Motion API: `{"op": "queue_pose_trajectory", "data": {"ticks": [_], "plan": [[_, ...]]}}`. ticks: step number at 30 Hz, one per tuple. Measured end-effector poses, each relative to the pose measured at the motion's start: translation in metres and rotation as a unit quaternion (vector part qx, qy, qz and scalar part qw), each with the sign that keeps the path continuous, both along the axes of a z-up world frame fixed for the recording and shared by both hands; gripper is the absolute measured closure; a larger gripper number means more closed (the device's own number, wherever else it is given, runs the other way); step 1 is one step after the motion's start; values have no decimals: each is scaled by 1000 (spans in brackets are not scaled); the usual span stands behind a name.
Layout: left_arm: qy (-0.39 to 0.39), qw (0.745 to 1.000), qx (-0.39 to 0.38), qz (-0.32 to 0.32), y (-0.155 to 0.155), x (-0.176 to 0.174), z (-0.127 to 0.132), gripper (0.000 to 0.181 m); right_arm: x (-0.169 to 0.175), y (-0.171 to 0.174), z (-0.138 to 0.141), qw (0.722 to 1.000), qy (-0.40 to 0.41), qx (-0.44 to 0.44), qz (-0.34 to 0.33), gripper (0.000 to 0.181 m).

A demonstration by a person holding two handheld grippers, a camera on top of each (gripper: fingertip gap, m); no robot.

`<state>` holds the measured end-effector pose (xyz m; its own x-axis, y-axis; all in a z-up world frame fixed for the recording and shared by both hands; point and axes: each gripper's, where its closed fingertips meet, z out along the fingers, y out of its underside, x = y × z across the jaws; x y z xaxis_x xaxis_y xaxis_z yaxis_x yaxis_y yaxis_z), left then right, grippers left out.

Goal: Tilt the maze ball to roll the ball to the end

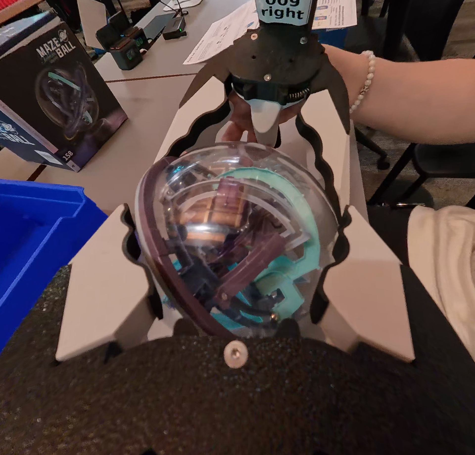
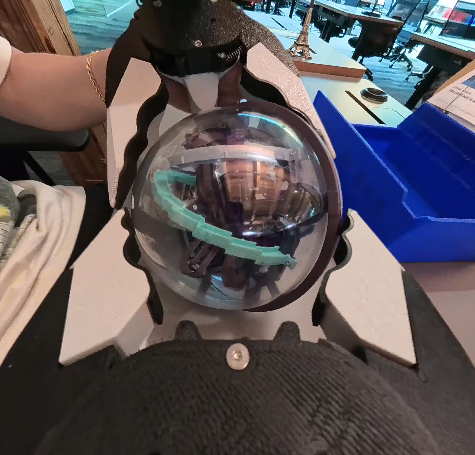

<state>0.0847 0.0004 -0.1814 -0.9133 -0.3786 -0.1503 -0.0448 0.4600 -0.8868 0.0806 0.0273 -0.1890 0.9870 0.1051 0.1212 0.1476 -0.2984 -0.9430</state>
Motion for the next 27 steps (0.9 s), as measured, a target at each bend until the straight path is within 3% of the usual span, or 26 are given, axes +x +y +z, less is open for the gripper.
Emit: {"op": "queue_pose_trajectory", "data": {"ticks": [8, 12, 14, 18, 20, 23, 27], "plan": [[62, 991, -115, 20, 9, -4, 14, 41, -8, 0, -1, 1000, -5, 18, -11, 29], [136, 957, -246, 73, 22, 8, 26, 52, -8, -5, -4, 999, -11, 25, -30, 30], [184, 937, -279, 101, 27, 13, 20, 54, -9, -6, -4, 999, -24, 31, -36, 30], [220, 910, -312, 163, 34, 22, 8, 29, -9, -6, -6, 997, -38, 36, -55, 29], [216, 908, -316, 172, 34, 21, 5, 25, -8, -8, -8, 996, -49, 37, -65, 30], [240, 910, -309, 136, 24, 12, 3, 29, -11, -11, -16, 994, -78, 18, -76, 31], [205, 928, -295, 95, 20, 1, 9, 35, -18, -14, -22, 990, -111, 8, -87, 31]]}}
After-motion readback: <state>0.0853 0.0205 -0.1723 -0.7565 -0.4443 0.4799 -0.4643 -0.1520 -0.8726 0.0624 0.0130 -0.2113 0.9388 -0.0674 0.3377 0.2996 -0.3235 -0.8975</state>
